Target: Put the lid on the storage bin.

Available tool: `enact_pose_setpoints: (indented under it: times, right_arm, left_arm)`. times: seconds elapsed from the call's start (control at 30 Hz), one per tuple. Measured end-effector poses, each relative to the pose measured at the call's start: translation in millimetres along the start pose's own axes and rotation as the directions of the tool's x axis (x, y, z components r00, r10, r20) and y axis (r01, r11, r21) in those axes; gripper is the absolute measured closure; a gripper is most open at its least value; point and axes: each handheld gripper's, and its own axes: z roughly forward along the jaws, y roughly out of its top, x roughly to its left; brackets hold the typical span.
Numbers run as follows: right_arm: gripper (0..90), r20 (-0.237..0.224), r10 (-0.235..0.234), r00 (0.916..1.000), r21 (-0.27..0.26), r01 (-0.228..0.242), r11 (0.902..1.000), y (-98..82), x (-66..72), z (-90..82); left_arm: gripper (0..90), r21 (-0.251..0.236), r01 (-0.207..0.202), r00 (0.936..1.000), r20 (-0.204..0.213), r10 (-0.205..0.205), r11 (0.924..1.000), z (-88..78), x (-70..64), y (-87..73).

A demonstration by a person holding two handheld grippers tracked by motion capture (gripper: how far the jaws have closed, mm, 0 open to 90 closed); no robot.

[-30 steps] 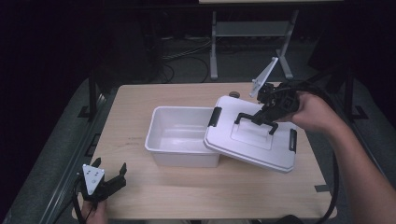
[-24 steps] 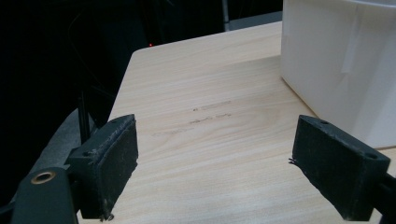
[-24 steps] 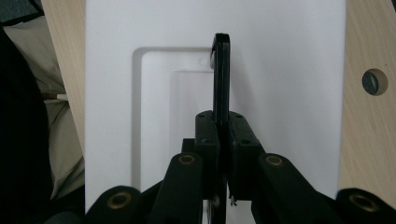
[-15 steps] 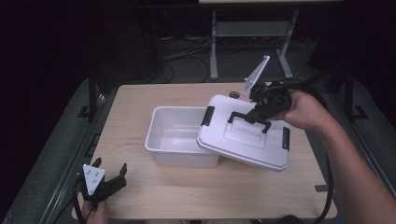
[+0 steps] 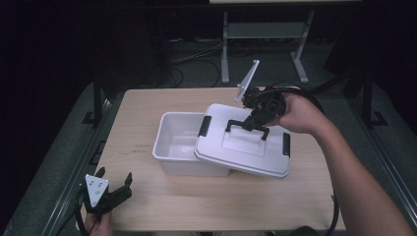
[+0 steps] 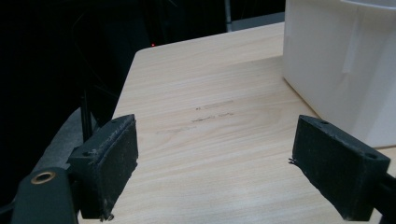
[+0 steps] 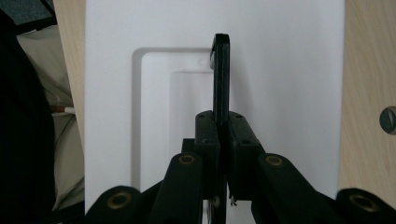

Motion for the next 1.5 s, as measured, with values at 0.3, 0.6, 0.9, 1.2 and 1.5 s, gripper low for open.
enact_pose_setpoints:
  times: [0.3,0.6,0.9,1.2,1.5]
  right_arm:
    - [84.2,-0.012,-0.027,0.9996,0.005,0.027,0.9996,25.2,-0.2,7.4]
    - [84.2,-0.028,-0.049,0.9984,0.01,0.05,0.9987,47.6,0.7,16.6]
    - [84.2,-0.033,-0.066,0.9972,0.013,0.067,0.9977,69.3,0.2,24.8]
    - [84.2,-0.047,-0.083,0.9955,0.021,0.084,0.9963,89.4,-2.4,39.9]
    - [84.2,-0.068,-0.098,0.9929,0.035,0.101,0.9943,110.2,-4.9,58.3]
  left_arm:
    - [13.5,0.003,-0.015,0.9998,0.01,0.015,0.9999,1.7,-2.0,0.6]
    - [13.6,0.006,-0.011,0.9999,0.012,0.011,0.9999,1.9,-2.6,0.5]
    - [13.6,0.006,-0.011,0.9999,0.012,0.011,0.9999,2.2,-2.7,0.5]
    - [13.6,0.005,-0.011,0.9999,0.013,0.011,0.9999,1.7,-2.2,0.3]
    - [13.6,0.001,-0.015,0.9998,0.013,0.015,0.9999,1.4,-2.6,0.4]
